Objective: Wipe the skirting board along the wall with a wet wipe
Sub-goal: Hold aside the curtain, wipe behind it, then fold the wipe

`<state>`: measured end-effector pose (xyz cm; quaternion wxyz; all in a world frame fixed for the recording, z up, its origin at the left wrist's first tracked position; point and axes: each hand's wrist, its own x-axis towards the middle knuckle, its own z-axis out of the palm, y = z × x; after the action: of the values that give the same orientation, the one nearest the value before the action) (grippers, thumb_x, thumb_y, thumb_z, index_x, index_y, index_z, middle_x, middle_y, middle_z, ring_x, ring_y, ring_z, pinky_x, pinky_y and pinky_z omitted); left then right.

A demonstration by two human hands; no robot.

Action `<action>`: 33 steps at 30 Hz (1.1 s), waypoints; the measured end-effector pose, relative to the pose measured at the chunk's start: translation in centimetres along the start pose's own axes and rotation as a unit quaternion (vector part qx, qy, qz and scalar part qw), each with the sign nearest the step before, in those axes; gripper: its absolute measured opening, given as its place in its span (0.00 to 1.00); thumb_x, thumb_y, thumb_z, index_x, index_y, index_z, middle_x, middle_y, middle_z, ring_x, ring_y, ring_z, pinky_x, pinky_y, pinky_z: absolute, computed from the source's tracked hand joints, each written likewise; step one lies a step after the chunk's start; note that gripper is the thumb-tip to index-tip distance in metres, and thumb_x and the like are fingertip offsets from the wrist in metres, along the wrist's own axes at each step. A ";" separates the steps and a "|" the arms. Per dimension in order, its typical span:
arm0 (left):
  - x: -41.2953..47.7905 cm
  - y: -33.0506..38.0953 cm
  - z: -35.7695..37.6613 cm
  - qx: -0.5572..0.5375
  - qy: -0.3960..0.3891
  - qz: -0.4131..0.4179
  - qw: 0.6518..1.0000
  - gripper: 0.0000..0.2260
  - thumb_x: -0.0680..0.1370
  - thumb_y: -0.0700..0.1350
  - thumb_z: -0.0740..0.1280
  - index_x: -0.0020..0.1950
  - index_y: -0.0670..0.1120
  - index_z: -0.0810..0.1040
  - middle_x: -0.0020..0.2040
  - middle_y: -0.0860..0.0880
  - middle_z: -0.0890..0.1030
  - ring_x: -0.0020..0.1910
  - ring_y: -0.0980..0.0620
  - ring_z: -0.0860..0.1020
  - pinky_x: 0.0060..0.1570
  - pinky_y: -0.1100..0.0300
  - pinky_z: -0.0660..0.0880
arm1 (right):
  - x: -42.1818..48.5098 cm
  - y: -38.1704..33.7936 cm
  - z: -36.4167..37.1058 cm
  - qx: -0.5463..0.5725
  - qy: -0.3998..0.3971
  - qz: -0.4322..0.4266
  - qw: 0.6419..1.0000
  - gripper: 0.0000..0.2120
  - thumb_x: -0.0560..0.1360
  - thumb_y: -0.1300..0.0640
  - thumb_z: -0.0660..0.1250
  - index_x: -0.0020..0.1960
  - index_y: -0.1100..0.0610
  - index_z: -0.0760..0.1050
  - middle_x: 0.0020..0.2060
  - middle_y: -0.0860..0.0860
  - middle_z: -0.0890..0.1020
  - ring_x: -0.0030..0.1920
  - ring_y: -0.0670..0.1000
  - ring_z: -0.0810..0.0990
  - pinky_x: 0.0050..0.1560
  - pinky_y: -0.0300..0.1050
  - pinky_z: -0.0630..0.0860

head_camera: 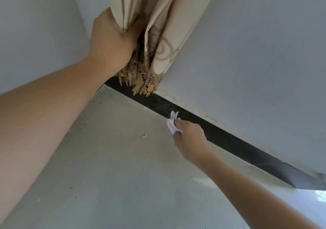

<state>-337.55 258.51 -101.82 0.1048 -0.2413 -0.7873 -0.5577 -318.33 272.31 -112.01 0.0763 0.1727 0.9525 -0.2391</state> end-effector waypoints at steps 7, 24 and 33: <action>0.4 -0.7 -0.3 -0.024 0.003 -0.008 1.000 0.13 0.77 0.51 0.62 0.33 0.52 0.67 0.28 0.55 0.70 0.25 0.60 0.69 0.29 0.61 0.67 | 0.9 6.4 -2.2 -0.627 -0.239 -0.344 0.658 0.10 0.76 0.65 0.61 0.53 0.62 0.80 0.62 0.61 0.77 0.69 0.66 0.64 0.72 0.59 0.55; 0.4 -1.0 -0.4 0.014 0.011 0.032 0.999 0.09 0.79 0.52 0.61 0.44 0.48 0.72 0.31 0.61 0.70 0.30 0.67 0.72 0.34 0.71 0.67 | 5.4 4.3 -3.3 -0.634 -0.180 -0.378 0.650 0.02 0.64 0.53 0.76 0.33 0.50 0.85 0.52 0.54 0.84 0.66 0.59 0.74 0.72 0.54 0.57; 0.2 -1.1 -0.2 -0.004 0.012 0.042 0.999 0.09 0.79 0.51 0.62 0.45 0.46 0.74 0.32 0.62 0.70 0.32 0.66 0.72 0.36 0.70 0.66 | 6.0 0.8 -3.7 -0.602 -0.138 -0.404 0.674 0.08 0.70 0.59 0.69 0.45 0.56 0.86 0.60 0.57 0.80 0.70 0.61 0.69 0.73 0.55 0.60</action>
<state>-338.31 258.08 -102.51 0.1370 -0.2680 -0.7726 -0.5590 -323.82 276.52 -110.52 0.1904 -0.3476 0.8456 0.3576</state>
